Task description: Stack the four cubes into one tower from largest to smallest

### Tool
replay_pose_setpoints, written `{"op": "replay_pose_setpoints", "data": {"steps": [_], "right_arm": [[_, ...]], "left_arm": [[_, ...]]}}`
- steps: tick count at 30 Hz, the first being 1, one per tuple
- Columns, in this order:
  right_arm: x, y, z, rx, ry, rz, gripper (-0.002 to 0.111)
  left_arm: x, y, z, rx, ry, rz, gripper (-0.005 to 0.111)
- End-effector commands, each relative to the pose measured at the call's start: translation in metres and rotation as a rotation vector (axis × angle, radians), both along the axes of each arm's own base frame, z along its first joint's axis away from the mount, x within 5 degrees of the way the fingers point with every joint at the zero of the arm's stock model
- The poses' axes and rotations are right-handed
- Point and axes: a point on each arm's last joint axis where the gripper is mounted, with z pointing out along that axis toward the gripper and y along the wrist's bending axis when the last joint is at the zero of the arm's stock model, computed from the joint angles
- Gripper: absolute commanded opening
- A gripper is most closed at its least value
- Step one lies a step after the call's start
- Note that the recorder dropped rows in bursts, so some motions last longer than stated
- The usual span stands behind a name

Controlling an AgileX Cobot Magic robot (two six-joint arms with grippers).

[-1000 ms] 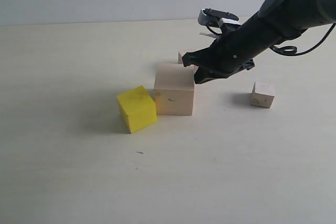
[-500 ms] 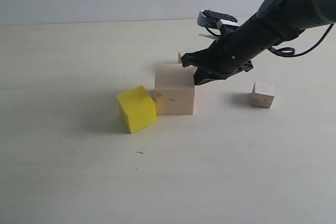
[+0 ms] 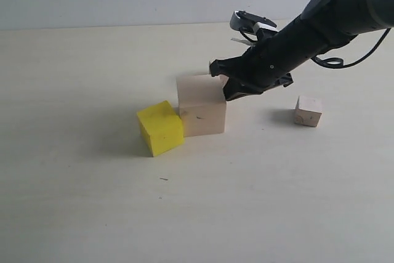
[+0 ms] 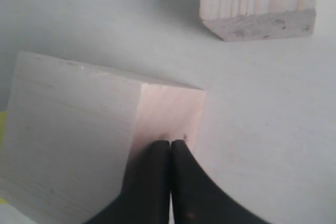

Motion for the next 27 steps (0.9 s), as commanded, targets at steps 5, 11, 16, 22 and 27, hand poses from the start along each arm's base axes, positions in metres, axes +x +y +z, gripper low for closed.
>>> {"op": "replay_pose_setpoints", "data": {"steps": [5, 11, 16, 22, 27], "right_arm": [[-0.002, 0.003, 0.003, 0.026, 0.040, 0.012, 0.000], [-0.002, 0.003, 0.004, 0.025, 0.037, 0.013, 0.000], [-0.004, -0.004, 0.022, -0.025, -0.026, 0.042, 0.000], [-0.005, -0.031, 0.072, -0.098, -0.141, -0.034, 0.000], [-0.021, -0.052, 0.132, -0.066, -0.278, -0.077, 0.000]], "left_arm": [[0.001, -0.001, 0.001, 0.001, 0.009, -0.010, 0.000], [0.001, -0.001, 0.001, 0.004, 0.015, -0.012, 0.000], [-0.001, -0.003, -0.005, 0.013, 0.081, -0.033, 0.000], [0.007, -0.006, -0.019, 0.069, 0.212, -0.076, 0.000], [0.031, -0.018, -0.032, 0.157, 0.339, -0.225, 0.000]]}}
